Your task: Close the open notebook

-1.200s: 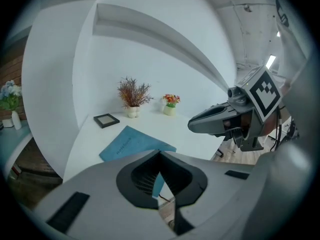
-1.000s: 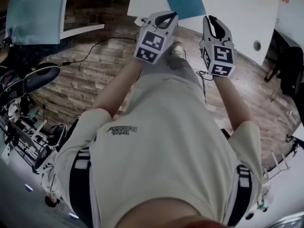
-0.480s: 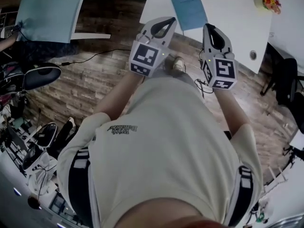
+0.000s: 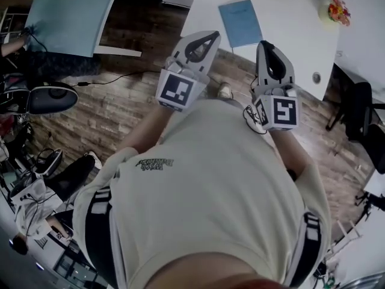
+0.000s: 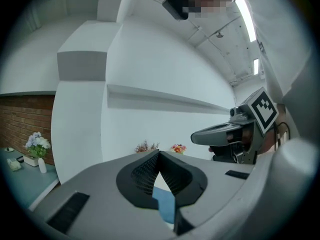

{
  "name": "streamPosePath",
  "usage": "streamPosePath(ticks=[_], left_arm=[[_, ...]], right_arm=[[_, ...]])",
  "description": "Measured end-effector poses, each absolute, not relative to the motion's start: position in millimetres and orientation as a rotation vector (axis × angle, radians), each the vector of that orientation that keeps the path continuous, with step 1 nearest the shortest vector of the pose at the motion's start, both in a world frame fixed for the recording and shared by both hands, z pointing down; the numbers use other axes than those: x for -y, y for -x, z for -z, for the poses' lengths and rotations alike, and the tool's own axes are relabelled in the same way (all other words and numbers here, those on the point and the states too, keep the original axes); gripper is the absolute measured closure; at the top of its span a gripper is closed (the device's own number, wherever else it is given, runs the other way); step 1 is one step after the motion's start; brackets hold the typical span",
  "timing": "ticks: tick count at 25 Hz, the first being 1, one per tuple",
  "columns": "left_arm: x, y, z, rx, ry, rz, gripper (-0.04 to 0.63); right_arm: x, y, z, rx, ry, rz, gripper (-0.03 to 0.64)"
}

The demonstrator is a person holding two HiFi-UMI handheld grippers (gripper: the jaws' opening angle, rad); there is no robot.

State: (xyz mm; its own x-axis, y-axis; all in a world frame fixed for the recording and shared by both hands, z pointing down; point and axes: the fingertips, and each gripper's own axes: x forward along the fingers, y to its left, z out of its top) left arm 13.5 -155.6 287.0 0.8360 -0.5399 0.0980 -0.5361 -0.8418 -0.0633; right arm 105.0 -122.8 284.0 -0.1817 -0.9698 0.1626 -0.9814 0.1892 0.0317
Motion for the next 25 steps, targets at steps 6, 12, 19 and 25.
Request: streamPosePath(ticks=[6, 12, 19, 25], left_arm=[[143.4, 6.2, -286.9, -0.898, 2.966, 0.146, 0.581], [138.1, 13.9, -291.7, -0.919, 2.975, 0.167, 0.581], [137.8, 17.0, -293.3, -0.936, 2.976, 0.190, 0.581], [138.4, 24.0, -300.2, -0.948, 2.984, 0.219, 0.581]], right_arm=[[116.4, -83.4, -279.4, 2.361, -1.899, -0.013, 0.612], [110.8, -77.3, -282.4, 2.377, -1.888, -0.028, 0.614], [109.1, -68.7, -283.2, 2.397, -1.867, -0.032, 0.614], [112.0, -62.0, -284.9, 2.398, -1.850, -0.041, 0.614]])
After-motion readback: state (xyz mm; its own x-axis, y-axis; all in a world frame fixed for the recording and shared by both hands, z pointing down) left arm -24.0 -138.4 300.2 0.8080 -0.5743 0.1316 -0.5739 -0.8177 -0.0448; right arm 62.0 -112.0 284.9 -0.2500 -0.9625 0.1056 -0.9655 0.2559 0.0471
